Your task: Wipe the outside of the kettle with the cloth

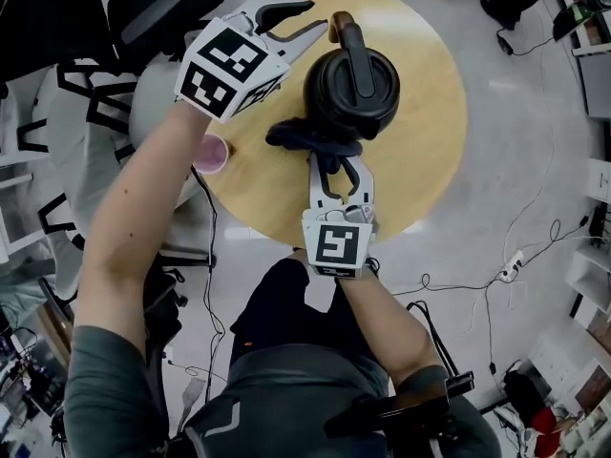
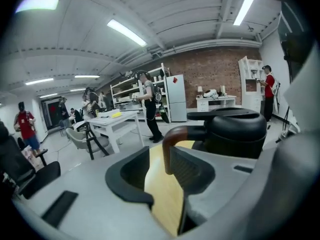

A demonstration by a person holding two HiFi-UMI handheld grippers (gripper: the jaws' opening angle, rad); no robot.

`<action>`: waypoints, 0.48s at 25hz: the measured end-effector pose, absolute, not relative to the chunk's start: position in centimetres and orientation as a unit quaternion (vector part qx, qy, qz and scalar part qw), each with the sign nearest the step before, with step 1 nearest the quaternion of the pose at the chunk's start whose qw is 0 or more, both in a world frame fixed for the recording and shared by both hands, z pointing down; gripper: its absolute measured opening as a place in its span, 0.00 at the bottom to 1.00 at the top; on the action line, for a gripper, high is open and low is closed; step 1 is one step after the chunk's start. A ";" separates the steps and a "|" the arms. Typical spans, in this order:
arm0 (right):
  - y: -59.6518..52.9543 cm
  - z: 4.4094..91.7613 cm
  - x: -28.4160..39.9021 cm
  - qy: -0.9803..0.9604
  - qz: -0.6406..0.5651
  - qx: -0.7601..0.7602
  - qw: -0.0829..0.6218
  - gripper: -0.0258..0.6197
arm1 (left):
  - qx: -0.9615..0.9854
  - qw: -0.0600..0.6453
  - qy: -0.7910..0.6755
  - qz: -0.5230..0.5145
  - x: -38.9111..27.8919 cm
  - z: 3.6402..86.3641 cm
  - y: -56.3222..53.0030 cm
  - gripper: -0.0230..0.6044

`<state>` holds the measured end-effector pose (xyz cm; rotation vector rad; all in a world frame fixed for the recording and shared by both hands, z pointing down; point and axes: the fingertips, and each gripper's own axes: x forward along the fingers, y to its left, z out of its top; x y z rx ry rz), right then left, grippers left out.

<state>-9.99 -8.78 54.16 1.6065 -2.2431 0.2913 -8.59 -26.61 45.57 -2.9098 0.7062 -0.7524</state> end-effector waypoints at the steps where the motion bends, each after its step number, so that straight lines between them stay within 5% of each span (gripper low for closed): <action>1: -8.9 54.8 -9.8 -0.795 0.103 0.570 0.180 0.22 | -0.944 0.033 0.217 -0.245 -8.1 45.8 -26.3 0.25; 12: -9.2 58.6 -9.6 -0.798 0.131 0.555 0.195 0.22 | -0.954 0.052 0.157 -0.251 -6.7 48.2 -26.2 0.31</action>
